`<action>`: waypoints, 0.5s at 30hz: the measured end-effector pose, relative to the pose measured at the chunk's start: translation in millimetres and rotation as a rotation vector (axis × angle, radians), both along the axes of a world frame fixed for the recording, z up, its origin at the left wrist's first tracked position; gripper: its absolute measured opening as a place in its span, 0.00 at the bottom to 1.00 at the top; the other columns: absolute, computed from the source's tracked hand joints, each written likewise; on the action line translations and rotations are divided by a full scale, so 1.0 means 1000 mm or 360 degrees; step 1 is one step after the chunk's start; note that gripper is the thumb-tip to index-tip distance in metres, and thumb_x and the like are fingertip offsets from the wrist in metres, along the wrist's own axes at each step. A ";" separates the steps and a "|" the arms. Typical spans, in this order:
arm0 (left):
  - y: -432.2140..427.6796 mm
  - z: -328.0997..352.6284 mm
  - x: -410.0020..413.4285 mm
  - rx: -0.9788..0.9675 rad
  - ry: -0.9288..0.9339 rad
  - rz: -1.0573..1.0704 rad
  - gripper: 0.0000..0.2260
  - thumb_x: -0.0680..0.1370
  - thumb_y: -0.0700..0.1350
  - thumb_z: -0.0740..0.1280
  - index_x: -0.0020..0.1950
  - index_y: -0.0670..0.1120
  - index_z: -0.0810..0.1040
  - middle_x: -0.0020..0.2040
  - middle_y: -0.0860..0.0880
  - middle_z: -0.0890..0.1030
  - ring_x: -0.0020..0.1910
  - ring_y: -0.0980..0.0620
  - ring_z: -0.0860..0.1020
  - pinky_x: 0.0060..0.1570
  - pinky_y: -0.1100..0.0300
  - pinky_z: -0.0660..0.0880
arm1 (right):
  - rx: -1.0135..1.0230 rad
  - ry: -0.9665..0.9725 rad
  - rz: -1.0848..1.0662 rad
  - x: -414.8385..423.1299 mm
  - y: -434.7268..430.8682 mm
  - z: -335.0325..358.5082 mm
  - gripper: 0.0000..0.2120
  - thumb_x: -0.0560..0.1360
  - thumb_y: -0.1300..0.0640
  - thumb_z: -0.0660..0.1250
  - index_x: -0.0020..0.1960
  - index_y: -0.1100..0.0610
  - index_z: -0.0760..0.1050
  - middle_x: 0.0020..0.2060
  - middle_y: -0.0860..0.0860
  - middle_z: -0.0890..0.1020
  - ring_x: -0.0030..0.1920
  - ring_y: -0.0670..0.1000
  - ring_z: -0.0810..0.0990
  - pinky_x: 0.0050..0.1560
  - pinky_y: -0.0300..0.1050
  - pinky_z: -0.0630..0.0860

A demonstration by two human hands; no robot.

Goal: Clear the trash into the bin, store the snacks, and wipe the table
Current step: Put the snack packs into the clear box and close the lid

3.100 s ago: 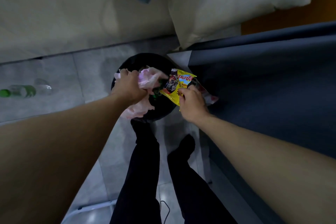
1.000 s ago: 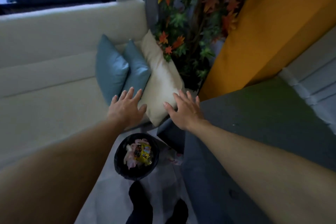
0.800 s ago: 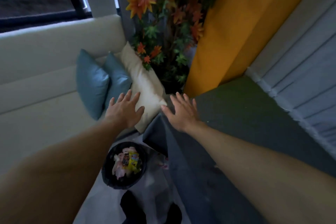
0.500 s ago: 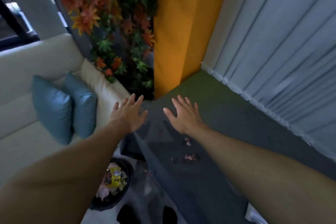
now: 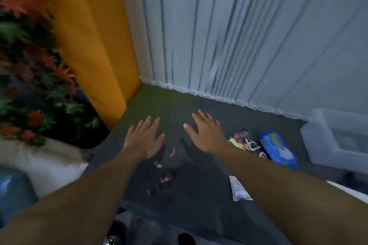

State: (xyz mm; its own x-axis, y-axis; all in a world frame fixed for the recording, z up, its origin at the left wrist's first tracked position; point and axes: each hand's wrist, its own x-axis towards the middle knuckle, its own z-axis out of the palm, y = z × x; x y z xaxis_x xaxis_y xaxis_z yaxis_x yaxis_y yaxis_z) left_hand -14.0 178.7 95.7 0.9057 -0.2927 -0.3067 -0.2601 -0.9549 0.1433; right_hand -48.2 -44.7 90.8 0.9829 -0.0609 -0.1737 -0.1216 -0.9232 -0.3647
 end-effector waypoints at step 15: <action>-0.127 -0.006 -0.013 -0.0059 -0.0006 -0.0652 0.30 0.82 0.61 0.51 0.82 0.55 0.46 0.82 0.47 0.53 0.80 0.44 0.52 0.78 0.43 0.49 | 0.0056 -0.0002 -0.0752 -0.109 -0.105 -0.013 0.31 0.80 0.34 0.51 0.78 0.47 0.58 0.80 0.50 0.55 0.79 0.57 0.52 0.76 0.64 0.52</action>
State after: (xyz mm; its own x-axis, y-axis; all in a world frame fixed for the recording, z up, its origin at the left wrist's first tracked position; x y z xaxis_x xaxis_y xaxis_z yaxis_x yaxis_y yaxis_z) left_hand -27.3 51.7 89.4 0.7129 -0.6402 -0.2862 -0.6184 -0.7664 0.1740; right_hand -157.4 -149.3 77.6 0.8491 -0.4958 -0.1822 -0.5250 -0.7539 -0.3950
